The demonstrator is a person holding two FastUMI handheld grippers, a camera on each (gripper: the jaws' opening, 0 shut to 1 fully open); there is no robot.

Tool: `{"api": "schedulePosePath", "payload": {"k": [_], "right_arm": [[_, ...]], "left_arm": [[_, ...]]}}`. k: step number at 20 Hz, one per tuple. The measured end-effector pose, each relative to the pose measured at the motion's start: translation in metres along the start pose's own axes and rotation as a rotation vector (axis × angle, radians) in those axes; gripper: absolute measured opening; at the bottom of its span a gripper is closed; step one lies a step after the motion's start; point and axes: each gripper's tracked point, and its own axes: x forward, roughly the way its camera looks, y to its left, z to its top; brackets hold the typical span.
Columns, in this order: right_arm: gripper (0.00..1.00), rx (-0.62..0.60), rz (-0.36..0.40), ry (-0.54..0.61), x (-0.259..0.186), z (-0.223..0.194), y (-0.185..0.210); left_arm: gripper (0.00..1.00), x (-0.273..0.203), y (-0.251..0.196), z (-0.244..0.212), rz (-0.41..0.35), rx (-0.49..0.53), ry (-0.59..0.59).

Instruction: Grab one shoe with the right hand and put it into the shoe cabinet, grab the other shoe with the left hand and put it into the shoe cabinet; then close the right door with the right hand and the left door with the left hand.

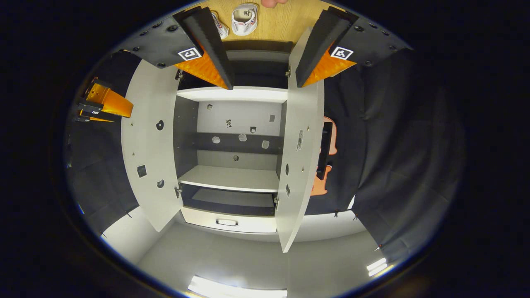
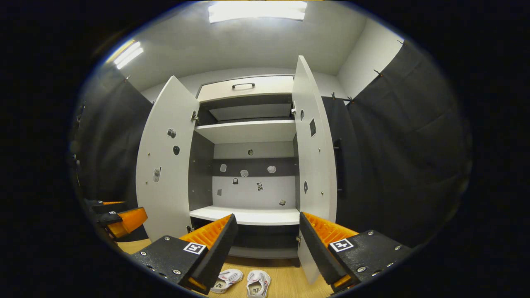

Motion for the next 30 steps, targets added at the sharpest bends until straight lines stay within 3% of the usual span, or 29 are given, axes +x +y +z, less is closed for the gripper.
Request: {"api": "schedulePosePath", "payload": {"k": [5,9,16,23,26,30], "right_arm": [[0.93,-0.008,-0.009,-0.001,0.01,-0.008,-0.001],[0.93,-0.037,-0.001,0.069,0.028,-0.055,0.001],[0.93,-0.148,0.053,0.287,0.053,-0.201,0.014],[0.92,-0.147,0.098,0.663,0.046,-0.379,0.014],[0.88,-0.172,0.08,0.756,0.043,-0.418,0.004],[0.8,-0.207,0.082,0.794,0.056,-0.443,-0.002]], "left_arm": [[0.99,0.001,0.001,0.0,0.002,0.004,-0.001],[0.97,0.002,-0.002,-0.001,-0.006,0.001,0.003],[0.97,0.004,0.003,-0.006,0.005,0.001,0.012],[0.97,0.008,0.015,-0.013,0.032,0.0,0.022],[0.97,0.012,0.019,-0.012,0.04,0.004,0.018],[0.97,0.015,0.023,-0.012,0.05,0.007,0.014]]}}
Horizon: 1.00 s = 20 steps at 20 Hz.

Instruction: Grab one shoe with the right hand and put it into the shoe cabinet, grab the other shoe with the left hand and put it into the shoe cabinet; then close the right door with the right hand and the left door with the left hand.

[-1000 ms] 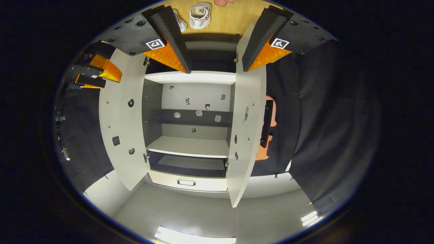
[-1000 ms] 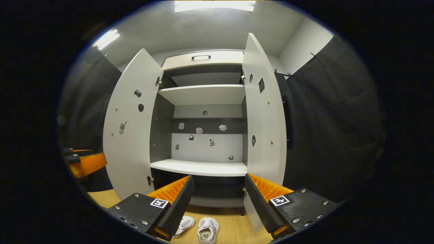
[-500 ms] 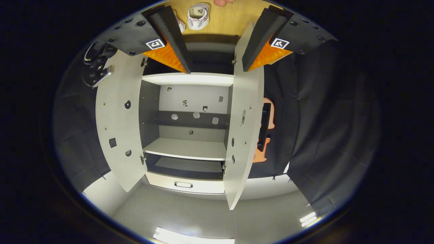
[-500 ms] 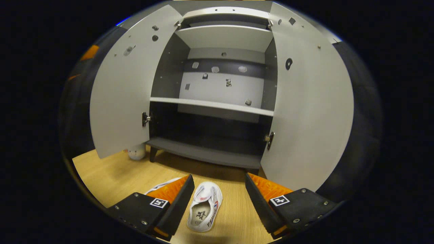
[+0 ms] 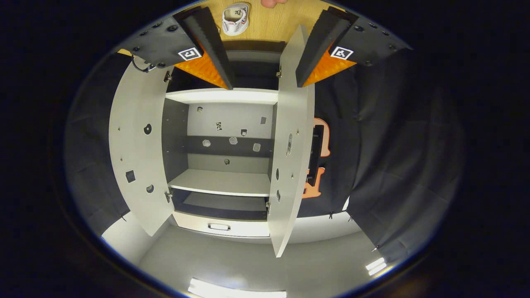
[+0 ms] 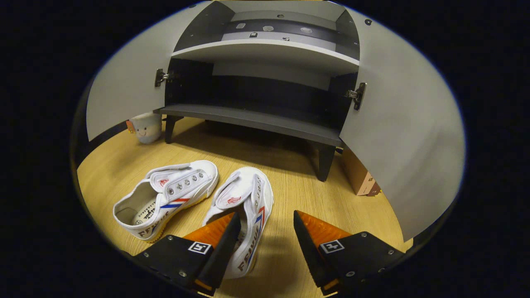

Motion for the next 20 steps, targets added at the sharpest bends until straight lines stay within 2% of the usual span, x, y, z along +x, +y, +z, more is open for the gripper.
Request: {"api": "schedulePosePath", "payload": {"k": [1,4,6,8,11,12,13,14,16,18,20], "right_arm": [[0.79,0.009,0.012,0.006,0.006,0.0,0.003],[0.65,0.035,0.046,0.021,0.027,-0.001,0.006],[0.63,0.078,0.066,0.048,0.037,-0.003,0.009],[0.55,0.106,0.082,0.064,0.042,-0.005,0.011],[0.46,0.11,0.065,0.073,0.045,-0.007,0.006],[0.41,0.121,0.047,0.07,0.047,-0.007,0.003],[0.36,0.121,0.02,0.066,0.05,-0.006,-0.003],[0.22,0.118,-0.007,0.061,0.053,-0.006,-0.007],[0.03,0.091,-0.022,0.057,0.051,-0.005,-0.007],[0.01,0.103,-0.023,0.054,0.043,-0.003,-0.005],[0.02,0.126,-0.033,0.001,0.027,0.014,-0.008]], "left_arm": [[0.97,0.0,0.001,0.0,0.002,-0.002,0.0],[0.97,0.001,0.0,0.0,0.006,0.0,0.001],[0.97,0.001,0.002,0.0,0.009,0.006,0.002],[0.97,-0.001,0.006,0.0,0.02,0.013,0.003],[0.96,-0.002,0.01,-0.002,0.031,0.01,0.01],[0.99,-0.003,0.01,-0.001,0.033,0.01,0.01],[0.99,-0.003,0.01,0.0,0.034,0.01,0.006],[0.97,-0.004,0.012,0.002,0.036,0.01,0.0],[0.97,-0.007,0.015,0.002,0.043,0.01,-0.006],[0.99,-0.008,0.017,0.001,0.046,-0.001,-0.008],[0.97,-0.008,0.019,-0.001,0.046,-0.008,-0.001]]}}
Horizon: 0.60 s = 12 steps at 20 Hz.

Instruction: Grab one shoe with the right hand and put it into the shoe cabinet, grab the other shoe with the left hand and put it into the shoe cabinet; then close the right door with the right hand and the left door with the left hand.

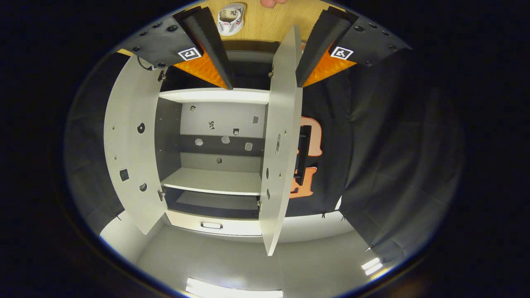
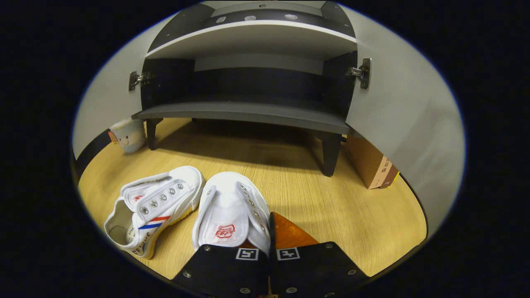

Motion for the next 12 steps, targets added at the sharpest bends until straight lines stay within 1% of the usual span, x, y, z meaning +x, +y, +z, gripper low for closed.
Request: {"api": "schedulePosePath", "payload": {"k": [2,3,6,8,10,11,12], "right_arm": [[0.01,0.045,-0.002,-0.084,-0.025,0.03,0.001],[0.01,0.06,-0.001,-0.125,-0.045,0.046,0.001],[0.01,0.054,-0.017,-0.24,-0.099,0.096,-0.001],[0.01,0.089,-0.026,-0.289,-0.13,0.129,-0.001],[0.01,0.079,-0.05,-0.344,-0.16,0.166,-0.004],[0.01,0.056,-0.06,-0.371,-0.175,0.185,-0.004],[0.01,0.046,-0.057,-0.403,-0.186,0.206,-0.002]], "left_arm": [[0.97,0.001,0.001,-0.001,-0.005,0.0,0.003],[0.97,0.002,0.001,-0.002,-0.009,0.001,0.002],[0.97,0.003,-0.005,-0.007,-0.028,-0.008,0.004],[0.97,0.005,-0.011,-0.011,-0.05,-0.018,0.013],[0.97,0.006,-0.016,-0.015,-0.069,-0.022,0.018],[0.97,0.008,-0.018,-0.016,-0.076,-0.023,0.018],[0.97,0.008,-0.02,-0.018,-0.08,-0.022,0.02]]}}
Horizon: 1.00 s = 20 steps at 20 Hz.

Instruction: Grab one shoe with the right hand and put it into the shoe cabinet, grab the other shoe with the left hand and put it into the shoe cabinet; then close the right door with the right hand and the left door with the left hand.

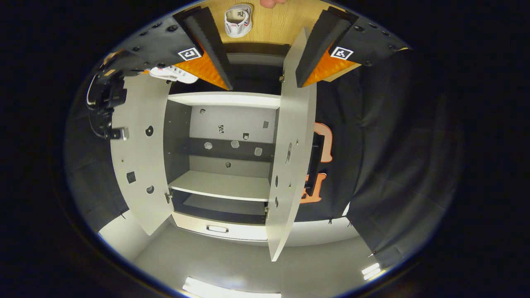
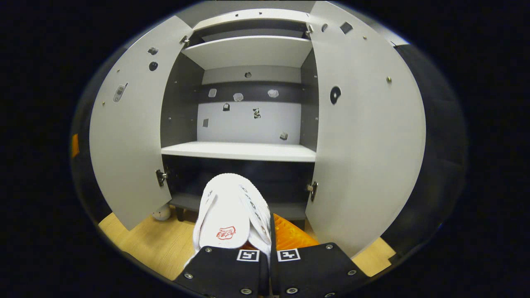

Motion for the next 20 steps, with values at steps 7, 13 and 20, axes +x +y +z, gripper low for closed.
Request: {"api": "schedulePosePath", "payload": {"k": [7,13,20], "right_arm": [[0.01,0.072,0.037,-0.077,0.065,0.132,0.008],[0.01,0.075,-0.091,-0.027,0.192,0.171,-0.014],[0.01,0.042,-0.212,0.13,0.286,0.137,-0.028]], "left_arm": [[0.97,0.003,0.001,0.0,0.01,0.016,-0.004],[0.97,0.005,0.007,0.005,0.024,0.011,-0.013],[0.97,-0.002,0.028,0.001,0.077,0.018,0.004]]}}
